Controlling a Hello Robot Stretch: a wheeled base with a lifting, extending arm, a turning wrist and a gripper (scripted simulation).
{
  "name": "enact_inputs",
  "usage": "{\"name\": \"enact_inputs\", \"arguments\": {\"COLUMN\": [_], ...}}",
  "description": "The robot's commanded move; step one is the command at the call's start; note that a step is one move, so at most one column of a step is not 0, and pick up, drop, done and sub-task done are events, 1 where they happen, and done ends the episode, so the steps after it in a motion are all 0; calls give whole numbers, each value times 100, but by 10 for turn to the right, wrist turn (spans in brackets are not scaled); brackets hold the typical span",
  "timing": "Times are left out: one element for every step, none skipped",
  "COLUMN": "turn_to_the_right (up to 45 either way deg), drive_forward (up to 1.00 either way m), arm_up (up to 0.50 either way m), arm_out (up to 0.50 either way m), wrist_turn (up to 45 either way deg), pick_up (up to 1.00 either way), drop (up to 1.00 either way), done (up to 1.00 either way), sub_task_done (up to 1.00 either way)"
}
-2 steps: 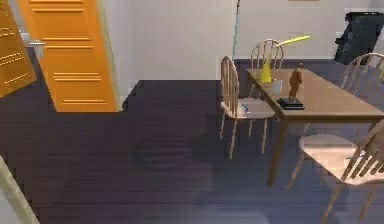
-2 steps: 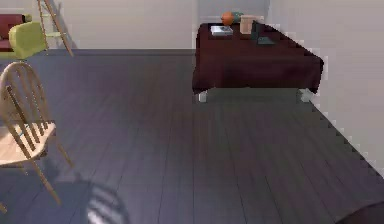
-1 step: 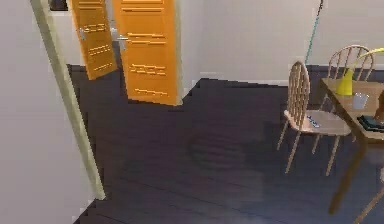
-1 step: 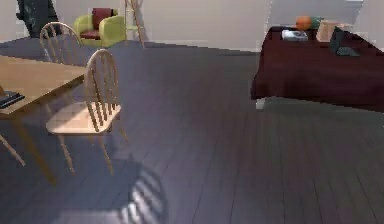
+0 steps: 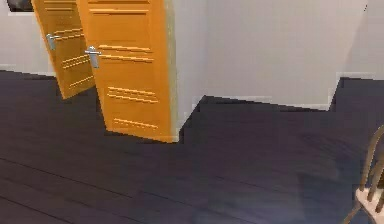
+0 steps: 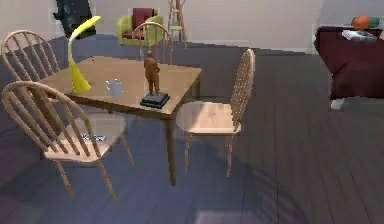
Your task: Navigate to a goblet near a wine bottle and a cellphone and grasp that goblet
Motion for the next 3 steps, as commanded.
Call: {"name": "enact_inputs", "arguments": {"turn_to_the_right": [0, -330, 0], "drive_forward": [40, 0, 45], "arm_up": [0, 0, 0], "arm_out": [0, 0, 0], "wrist_turn": [0, 0, 0], "pick_up": [0, 0, 0], "drop": [0, 0, 0], "done": [0, 0, 0], "sub_task_done": [0, 0, 0]}}
